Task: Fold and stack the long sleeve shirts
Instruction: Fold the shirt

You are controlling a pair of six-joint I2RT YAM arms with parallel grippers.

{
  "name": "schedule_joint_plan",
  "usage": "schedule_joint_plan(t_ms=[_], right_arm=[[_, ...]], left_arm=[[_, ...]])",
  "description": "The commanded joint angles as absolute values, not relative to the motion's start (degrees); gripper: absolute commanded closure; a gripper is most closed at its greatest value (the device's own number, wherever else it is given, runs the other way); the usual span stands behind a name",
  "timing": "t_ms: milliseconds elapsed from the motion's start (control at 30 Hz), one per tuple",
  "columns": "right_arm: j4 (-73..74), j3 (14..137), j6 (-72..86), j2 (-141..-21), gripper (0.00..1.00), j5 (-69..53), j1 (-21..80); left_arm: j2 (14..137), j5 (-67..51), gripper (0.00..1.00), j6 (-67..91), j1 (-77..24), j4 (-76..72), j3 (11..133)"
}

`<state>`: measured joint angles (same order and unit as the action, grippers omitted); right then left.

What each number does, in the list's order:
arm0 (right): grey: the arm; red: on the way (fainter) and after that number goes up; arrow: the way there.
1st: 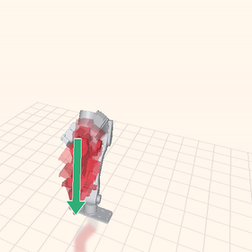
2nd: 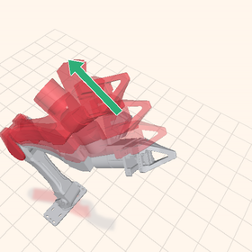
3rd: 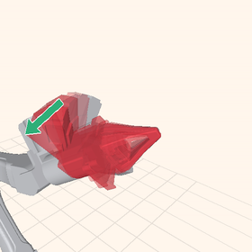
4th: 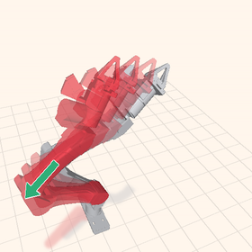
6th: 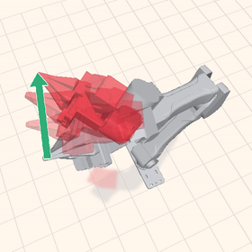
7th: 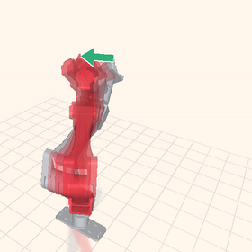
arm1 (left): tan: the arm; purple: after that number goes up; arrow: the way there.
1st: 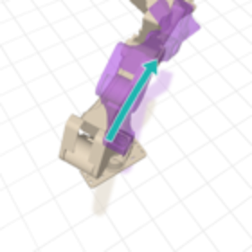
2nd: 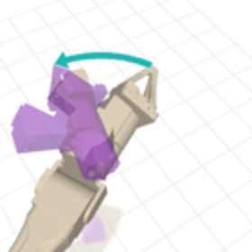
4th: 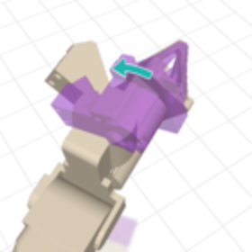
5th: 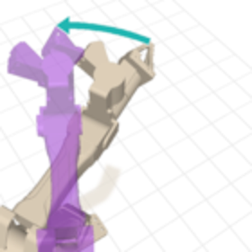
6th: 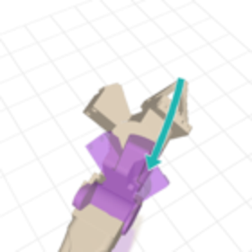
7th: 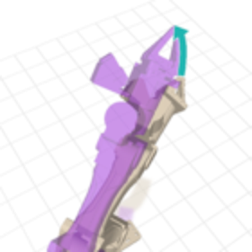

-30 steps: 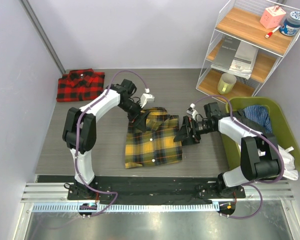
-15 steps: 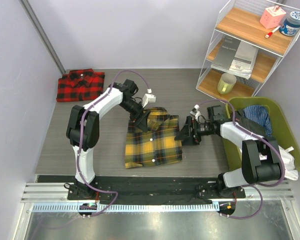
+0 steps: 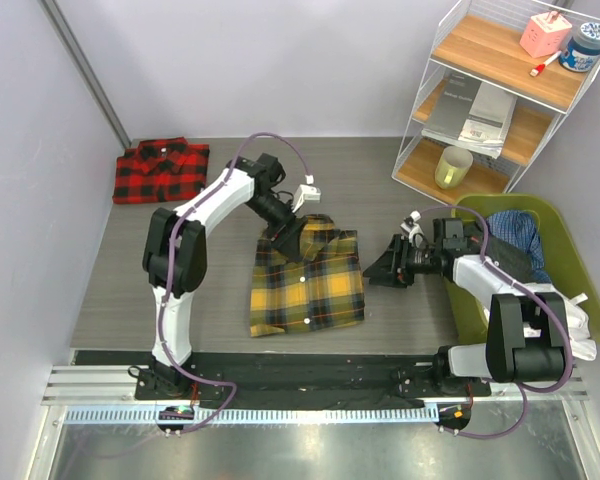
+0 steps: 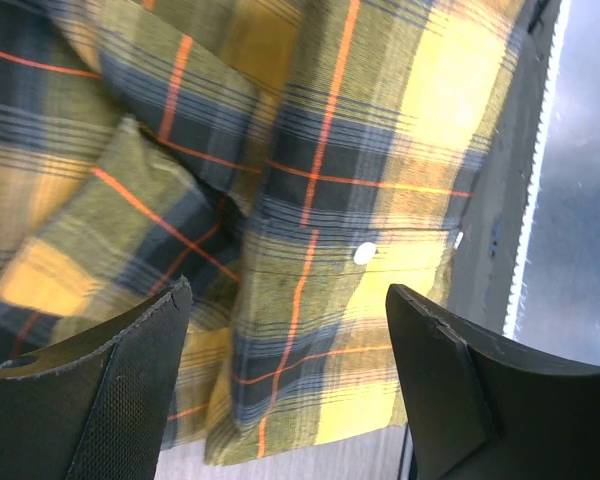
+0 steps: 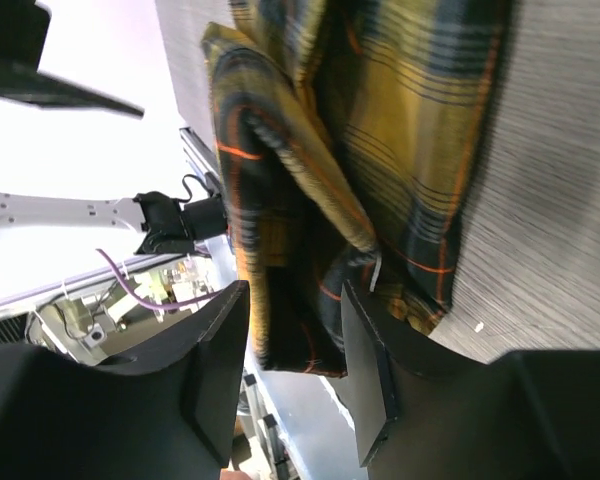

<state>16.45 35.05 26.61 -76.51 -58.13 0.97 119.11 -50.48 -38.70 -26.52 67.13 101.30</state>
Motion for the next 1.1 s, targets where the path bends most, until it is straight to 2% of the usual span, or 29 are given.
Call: schedule_joint_plan(t_ms=[0,167,467,767,933,1033,1067], right_arm=[[13.62,33.49,28.83,-76.46,0.53,-55.81,0.7],[11.34,37.6,26.12,-78.66,0.55,-54.06,0.7],[7.39,56.4,21.01,-90.33,0.56,-53.17,1.14],[2.2,63.89,19.43,-102.21,0.59,-55.28,9.75],[1.05,68.98,18.11,-108.96,0.6,-56.34,14.32],[1.23,73.38,16.79,-112.92,0.61,-56.42,15.82],[1.67,75.22,16.35,-114.07,0.61,-56.69,16.43]], left_arm=[[119.27,-51.42,0.21,-43.85,-28.47,72.24,102.48],[118.83,-48.78,0.2,-45.7,-29.88,70.67,100.2],[119.09,-45.53,0.2,-48.43,-31.38,68.74,96.43],[115.06,-40.7,0.19,-47.99,-31.38,61.17,86.67],[112.68,-42.1,0.26,-47.2,-31.38,61.43,85.78],[111.18,-42.19,0.32,-46.85,-31.38,63.71,87.18],[111.18,-42.1,0.37,-46.85,-31.38,64.5,87.8]])
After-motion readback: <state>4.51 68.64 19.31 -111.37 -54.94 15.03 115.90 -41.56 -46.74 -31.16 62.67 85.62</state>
